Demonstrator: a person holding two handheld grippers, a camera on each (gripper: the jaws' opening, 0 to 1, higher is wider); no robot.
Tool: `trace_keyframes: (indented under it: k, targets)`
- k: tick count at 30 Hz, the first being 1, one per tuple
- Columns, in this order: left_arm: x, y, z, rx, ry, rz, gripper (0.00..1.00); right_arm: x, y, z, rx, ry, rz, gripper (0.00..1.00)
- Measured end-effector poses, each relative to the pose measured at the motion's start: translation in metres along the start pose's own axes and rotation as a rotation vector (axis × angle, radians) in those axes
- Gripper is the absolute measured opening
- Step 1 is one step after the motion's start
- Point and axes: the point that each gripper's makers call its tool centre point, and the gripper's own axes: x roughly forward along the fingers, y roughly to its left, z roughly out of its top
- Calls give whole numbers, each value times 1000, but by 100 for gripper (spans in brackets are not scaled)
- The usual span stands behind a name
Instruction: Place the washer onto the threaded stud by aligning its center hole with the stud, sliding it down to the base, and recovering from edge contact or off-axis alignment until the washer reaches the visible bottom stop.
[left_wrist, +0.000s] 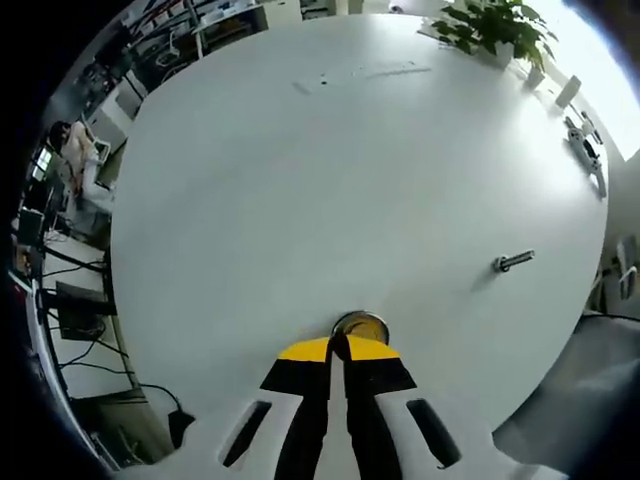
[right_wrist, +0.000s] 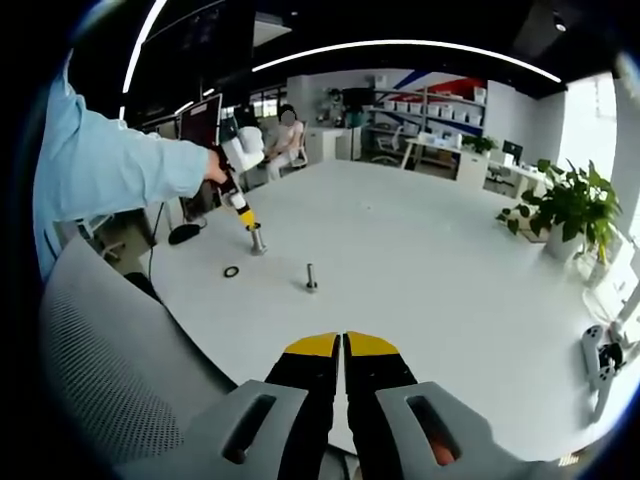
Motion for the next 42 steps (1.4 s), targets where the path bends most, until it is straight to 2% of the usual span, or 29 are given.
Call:
trace_keyframes:
  k: [2,4,24,29,30,32,34,42]
  targets:
    - [0,-1,-1,-10,9,-15,2,0,0,0,0,1,2,4]
    - [0,0,0,13,-3,-14,2,0,0,0,-1,2,3,4]
    - [-8,-6,5,24,-39,-63,2,0,1,-1,-3,5,6,4]
    - [-5,-3,6,-66,-53,-112,2,0,1,-1,-1,5,6,4]
    - [-4,-2,5,-64,-53,-118,2,0,1,-1,-1,4,6,4]
    - [-3,0,3,-66,-51,-116,2,0,1,-1,-1,5,5,4]
    - [-5,7,3,-33,-58,-85,2,0,1,-1,0,5,7,4]
    - [-8,15,0,-3,-58,-70,2,1,1,-1,1,5,8,4]
